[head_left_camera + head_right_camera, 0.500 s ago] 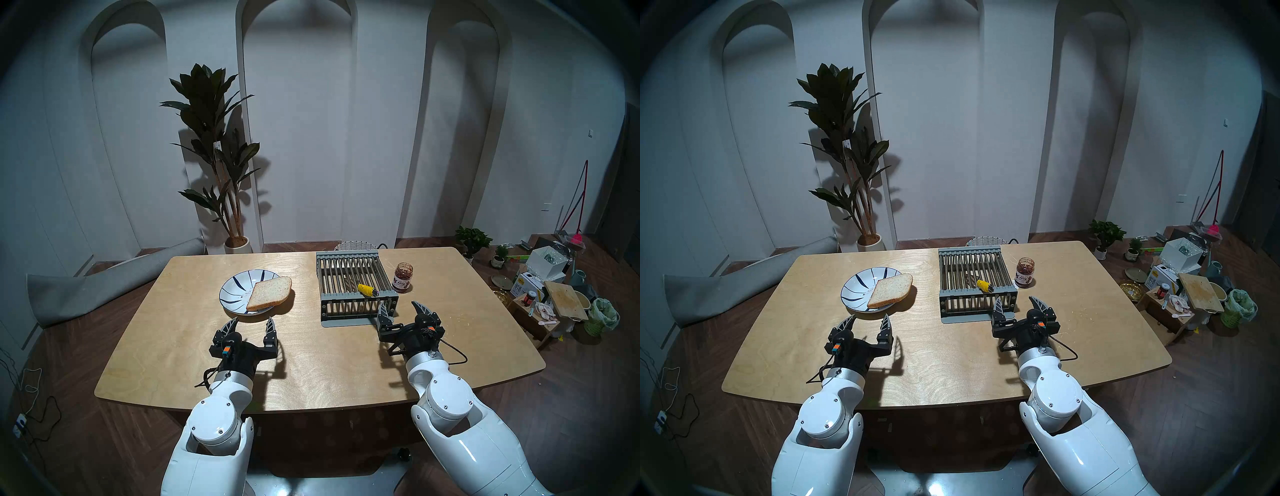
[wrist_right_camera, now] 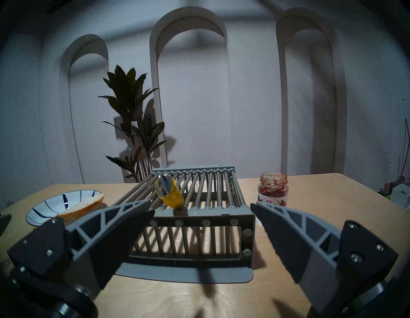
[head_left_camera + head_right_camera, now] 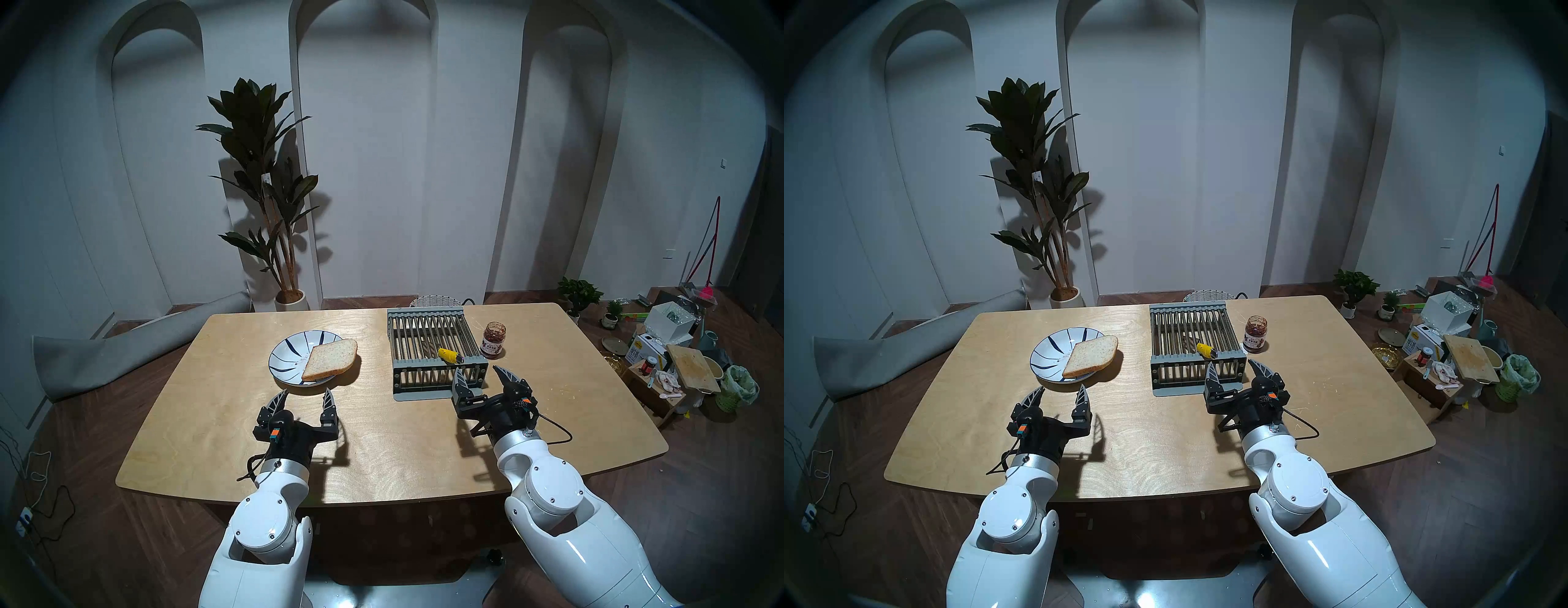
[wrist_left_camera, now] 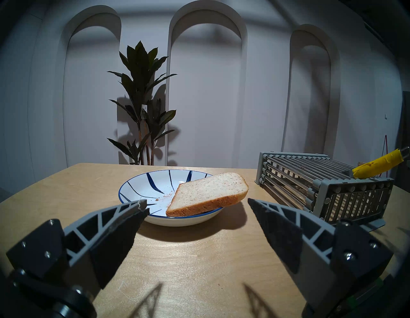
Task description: Spread jam over the slice of bread with the knife
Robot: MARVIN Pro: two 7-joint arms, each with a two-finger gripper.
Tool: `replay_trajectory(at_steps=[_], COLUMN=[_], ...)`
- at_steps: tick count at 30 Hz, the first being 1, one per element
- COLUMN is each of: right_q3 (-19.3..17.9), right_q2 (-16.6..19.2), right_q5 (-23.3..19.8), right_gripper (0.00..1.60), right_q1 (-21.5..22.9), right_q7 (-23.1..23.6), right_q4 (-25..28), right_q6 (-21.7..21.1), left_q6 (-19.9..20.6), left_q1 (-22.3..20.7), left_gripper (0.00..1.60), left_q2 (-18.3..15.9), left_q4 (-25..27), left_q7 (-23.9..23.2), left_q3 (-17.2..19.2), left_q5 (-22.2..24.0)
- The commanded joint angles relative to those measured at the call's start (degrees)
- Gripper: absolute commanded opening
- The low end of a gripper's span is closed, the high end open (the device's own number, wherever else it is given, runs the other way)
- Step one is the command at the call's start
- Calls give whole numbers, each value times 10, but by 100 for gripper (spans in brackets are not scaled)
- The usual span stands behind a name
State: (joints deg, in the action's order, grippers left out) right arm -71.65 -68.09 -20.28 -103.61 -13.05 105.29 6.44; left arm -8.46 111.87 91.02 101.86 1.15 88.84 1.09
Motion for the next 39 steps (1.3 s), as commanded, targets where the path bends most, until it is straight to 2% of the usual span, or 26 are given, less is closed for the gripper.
replay_trajectory(at_steps=[1, 5, 9, 11, 14, 17, 18, 28, 33, 39], right_q3=[4, 15, 22, 27, 29, 34, 31, 40, 44, 48], right_q2=[-17, -45, -79, -78, -103, -104, -116, -138, -149, -165], right_q5=[42, 72, 104, 98, 129, 158, 134, 144, 148, 159], right_gripper=[160, 160, 160, 160, 160, 160, 160, 160, 160, 160], right_q1=[-1, -3, -5, -1, 12, 32, 34, 92, 117, 140], right_q7=[-10, -26, -66, -70, -86, -92, -92, -96, -101, -114], right_q4=[18, 8, -10, -13, -56, -84, -91, -172, -210, -247], right_q6=[62, 104, 142, 134, 180, 204, 212, 308, 341, 360], left_q6=[-8, -10, -13, -14, -18, -19, -20, -25, -27, -28], left_q1=[-10, -12, -11, -11, -8, -7, -6, -6, -5, -5], left_gripper=[160, 160, 160, 160, 160, 160, 160, 160, 160, 160], left_q2=[2, 2, 1, 1, 1, 0, 0, -1, -1, -2], left_q4=[8, 6, 7, 7, 7, 6, 6, 7, 8, 10], left_q7=[1, 3, 7, 8, 13, 15, 15, 20, 20, 21], left_q3=[-6, -10, -14, -14, -16, -18, -18, -21, -22, -25], left_q5=[-4, -7, -7, -7, -7, -8, -8, -10, -11, -11])
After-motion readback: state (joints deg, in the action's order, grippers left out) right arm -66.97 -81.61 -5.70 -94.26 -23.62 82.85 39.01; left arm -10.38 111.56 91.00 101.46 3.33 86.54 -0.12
